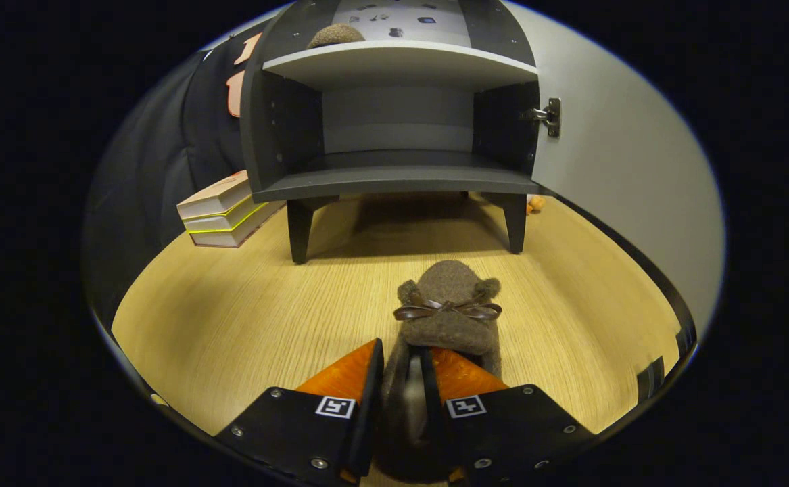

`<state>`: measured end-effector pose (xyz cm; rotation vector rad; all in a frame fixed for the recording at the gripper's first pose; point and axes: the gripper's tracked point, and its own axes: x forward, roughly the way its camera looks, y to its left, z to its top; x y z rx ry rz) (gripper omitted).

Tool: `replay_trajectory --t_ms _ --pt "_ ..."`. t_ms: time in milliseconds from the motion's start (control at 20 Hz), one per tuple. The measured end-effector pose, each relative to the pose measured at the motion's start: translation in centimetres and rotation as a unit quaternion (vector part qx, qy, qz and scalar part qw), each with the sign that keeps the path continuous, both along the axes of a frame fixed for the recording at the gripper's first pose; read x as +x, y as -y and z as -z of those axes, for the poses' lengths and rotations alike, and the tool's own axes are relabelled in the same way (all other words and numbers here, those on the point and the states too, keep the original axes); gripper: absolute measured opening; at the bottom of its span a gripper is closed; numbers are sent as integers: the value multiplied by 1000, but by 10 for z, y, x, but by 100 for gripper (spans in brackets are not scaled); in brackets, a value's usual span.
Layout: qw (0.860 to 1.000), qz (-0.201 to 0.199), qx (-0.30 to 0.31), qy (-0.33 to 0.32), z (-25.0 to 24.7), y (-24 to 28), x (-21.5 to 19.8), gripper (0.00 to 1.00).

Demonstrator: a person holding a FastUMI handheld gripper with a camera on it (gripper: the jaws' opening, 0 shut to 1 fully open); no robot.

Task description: Open the shoe cabinet door, grab the shoes and put them into the shoe cabinet, then close the shoe cabinet door.

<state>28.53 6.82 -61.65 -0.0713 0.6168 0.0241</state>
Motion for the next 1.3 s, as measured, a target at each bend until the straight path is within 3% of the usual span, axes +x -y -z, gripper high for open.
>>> replay_trajectory --t_ms 150,400,650,950,1300 --pt "1000 15 21 5 2 1 19 32" --pt "999 20 38 -6 8 -1 28 8" --pt "998 11 43 -34 -7 3 13 5" --pt "999 -7 39 -24 -97 3 -1 5" --pt "997 -15 63 39 -213 1 6 5"
